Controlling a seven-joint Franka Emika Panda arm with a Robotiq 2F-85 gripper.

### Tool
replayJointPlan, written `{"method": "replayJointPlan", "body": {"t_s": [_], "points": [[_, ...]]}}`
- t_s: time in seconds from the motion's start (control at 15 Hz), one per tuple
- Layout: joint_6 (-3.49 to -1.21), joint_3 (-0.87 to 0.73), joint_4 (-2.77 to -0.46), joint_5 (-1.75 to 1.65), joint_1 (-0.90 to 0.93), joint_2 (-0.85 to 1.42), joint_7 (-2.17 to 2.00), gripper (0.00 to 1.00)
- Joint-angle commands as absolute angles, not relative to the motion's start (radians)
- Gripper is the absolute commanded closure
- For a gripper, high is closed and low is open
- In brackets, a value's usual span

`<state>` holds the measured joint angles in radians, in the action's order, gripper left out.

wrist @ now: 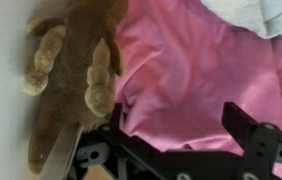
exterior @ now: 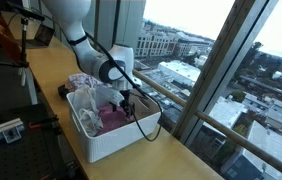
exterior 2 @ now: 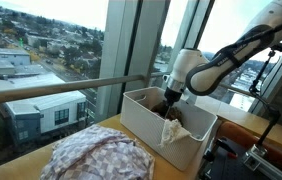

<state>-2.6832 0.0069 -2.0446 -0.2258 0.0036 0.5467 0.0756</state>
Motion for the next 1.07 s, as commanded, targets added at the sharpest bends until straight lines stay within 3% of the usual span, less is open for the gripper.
{"method": "replayJointPlan", "body": {"t_s": [0.0,0.27,0.33,0.4,1.0], "points": [[-2.701,-0.009,-1.99,-0.211,0.001,0.636,0.097,0.0],[-2.701,-0.016,-1.978,-0.211,0.0,0.68,0.097,0.0],[-2.7,-0.014,-1.981,-0.208,-0.003,0.681,0.099,0.23],[-2.7,-0.014,-1.987,-0.207,-0.005,0.679,0.099,0.26],[-2.707,-0.007,-2.057,-0.205,-0.002,0.59,0.095,0.94]]}}
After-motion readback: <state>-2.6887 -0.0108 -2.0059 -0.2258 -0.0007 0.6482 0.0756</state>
